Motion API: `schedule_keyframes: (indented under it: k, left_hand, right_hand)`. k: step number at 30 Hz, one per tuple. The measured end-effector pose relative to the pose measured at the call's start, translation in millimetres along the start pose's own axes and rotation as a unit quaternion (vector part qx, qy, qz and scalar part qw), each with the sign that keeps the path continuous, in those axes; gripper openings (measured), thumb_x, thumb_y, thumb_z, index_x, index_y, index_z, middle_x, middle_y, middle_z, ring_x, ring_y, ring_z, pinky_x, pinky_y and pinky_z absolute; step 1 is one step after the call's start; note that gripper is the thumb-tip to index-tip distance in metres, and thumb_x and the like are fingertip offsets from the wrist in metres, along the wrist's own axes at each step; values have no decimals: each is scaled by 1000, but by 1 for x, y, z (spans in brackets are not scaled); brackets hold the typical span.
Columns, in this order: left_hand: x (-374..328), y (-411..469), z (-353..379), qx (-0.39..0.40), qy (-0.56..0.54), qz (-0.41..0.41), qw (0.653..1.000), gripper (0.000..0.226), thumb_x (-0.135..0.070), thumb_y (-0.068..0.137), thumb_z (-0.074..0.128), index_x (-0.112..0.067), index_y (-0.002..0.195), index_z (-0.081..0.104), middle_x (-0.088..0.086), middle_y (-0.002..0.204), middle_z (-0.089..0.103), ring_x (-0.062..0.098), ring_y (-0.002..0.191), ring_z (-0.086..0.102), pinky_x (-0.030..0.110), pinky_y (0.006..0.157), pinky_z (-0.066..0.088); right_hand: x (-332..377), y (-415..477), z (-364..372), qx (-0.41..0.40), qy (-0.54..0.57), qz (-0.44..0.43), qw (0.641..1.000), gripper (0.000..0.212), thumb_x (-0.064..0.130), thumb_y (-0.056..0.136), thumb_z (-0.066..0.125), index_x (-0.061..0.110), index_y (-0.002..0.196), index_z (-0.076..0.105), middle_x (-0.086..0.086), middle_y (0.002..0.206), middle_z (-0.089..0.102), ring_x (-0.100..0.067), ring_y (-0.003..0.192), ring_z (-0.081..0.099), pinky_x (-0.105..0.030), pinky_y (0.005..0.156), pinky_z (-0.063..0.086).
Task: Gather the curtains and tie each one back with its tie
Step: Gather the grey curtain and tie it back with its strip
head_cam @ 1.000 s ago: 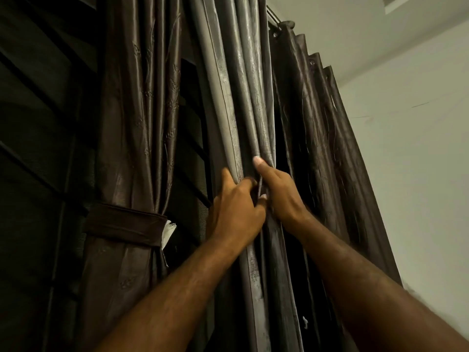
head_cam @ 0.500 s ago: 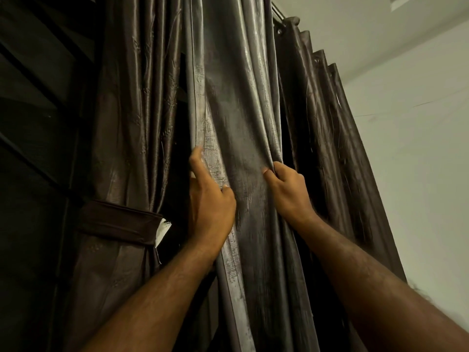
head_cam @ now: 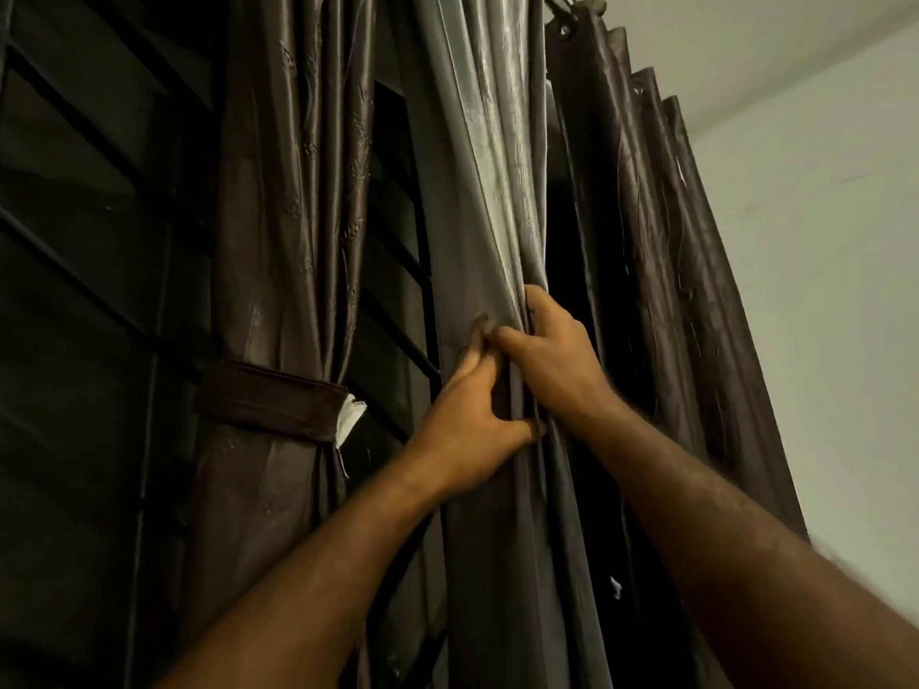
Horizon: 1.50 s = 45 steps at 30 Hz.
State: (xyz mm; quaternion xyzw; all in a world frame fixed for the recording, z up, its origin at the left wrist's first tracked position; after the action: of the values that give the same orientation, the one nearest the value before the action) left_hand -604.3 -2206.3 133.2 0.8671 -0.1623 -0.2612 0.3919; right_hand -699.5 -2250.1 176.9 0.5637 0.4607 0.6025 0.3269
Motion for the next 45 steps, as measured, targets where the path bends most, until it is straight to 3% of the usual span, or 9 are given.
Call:
schedule_keyframes:
  k: [8, 12, 16, 21, 25, 29, 32, 37, 45]
  left_hand:
    - [54, -46, -26, -21, 8, -123, 992, 78, -22, 69, 86, -30, 134, 43, -8, 138, 45, 13, 112, 58, 37, 95, 53]
    - [71, -68, -8, 63, -72, -191, 977, 81, -34, 66, 88, -40, 127, 36, -18, 114, 51, 17, 98, 67, 33, 72, 60]
    - [70, -71, 1, 38, -38, -176, 983, 93, -31, 69, 86, -44, 136, 23, -10, 123, 53, 15, 108, 62, 37, 90, 55]
    - [44, -69, -7, -111, 64, -59, 990, 95, -42, 75, 78, -46, 144, 14, -6, 150, 21, 6, 117, 39, 19, 88, 40]
    - [46, -73, 27, 51, 26, -132, 990, 128, -68, 53, 81, -51, 147, -4, -9, 159, 0, 22, 143, 24, 45, 107, 41]
    - [47, -77, 19, 38, -78, -160, 983, 92, -19, 75, 78, -33, 148, 25, -8, 126, 54, 7, 110, 56, 31, 89, 53]
    - [55, -80, 9, -13, -83, -221, 972, 43, -2, 77, 64, -22, 114, 55, -4, 94, 63, 9, 82, 63, 24, 63, 52]
    - [70, -87, -10, -87, -31, -264, 960, 47, 4, 76, 59, -19, 115, 47, -1, 101, 55, 15, 89, 55, 30, 66, 52]
    - [70, -96, -13, -68, 0, -250, 966, 48, 7, 76, 62, -26, 105, 43, -9, 85, 52, 5, 77, 50, 20, 58, 43]
  right_hand:
    - [-26, -13, -11, 66, 91, 75, 991, 53, -7, 88, 63, 27, 129, 57, -1, 122, 68, -21, 102, 74, -48, 82, 63]
    - [-37, -27, -8, 124, 47, 80, 988, 77, -1, 89, 68, 37, 149, 37, 8, 143, 51, -7, 111, 67, -34, 82, 63]
    - [-45, -48, -1, 168, 9, 82, 982, 98, 2, 90, 68, 49, 155, 13, 18, 144, 34, 13, 105, 59, -16, 73, 57]
    - [-49, -75, 5, 143, -22, 73, 987, 74, 16, 97, 64, 39, 156, 25, 10, 147, 48, -4, 111, 63, -32, 92, 59]
    - [-50, -93, 14, 164, 141, 143, 966, 26, 35, 102, 55, 26, 124, 67, -3, 118, 75, -18, 109, 72, -39, 86, 61]
    - [-45, -98, 9, 201, 130, 170, 956, 35, 50, 101, 52, 26, 113, 75, 0, 109, 78, -17, 100, 75, -35, 72, 63]
    - [-46, -100, 5, 189, 34, 147, 970, 37, 45, 92, 68, 32, 127, 66, 16, 113, 72, 0, 102, 70, -25, 74, 60]
    - [-50, -100, -2, 139, -41, 98, 985, 45, -5, 91, 65, 25, 125, 68, 5, 137, 58, -6, 115, 63, -26, 85, 61]
    - [-53, -110, -3, 139, -14, 126, 982, 40, -5, 93, 59, 27, 113, 74, 14, 130, 61, -3, 124, 56, -21, 90, 57]
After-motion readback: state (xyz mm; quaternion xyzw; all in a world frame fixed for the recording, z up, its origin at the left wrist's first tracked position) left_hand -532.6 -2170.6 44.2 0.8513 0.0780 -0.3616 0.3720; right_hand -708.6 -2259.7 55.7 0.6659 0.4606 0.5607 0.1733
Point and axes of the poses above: each hand's wrist, its own y-axis towards the middle knuckle, its own z-axis out of the palm, x = y × z, the point moved 7 cm from there along y, towards the middle knuckle
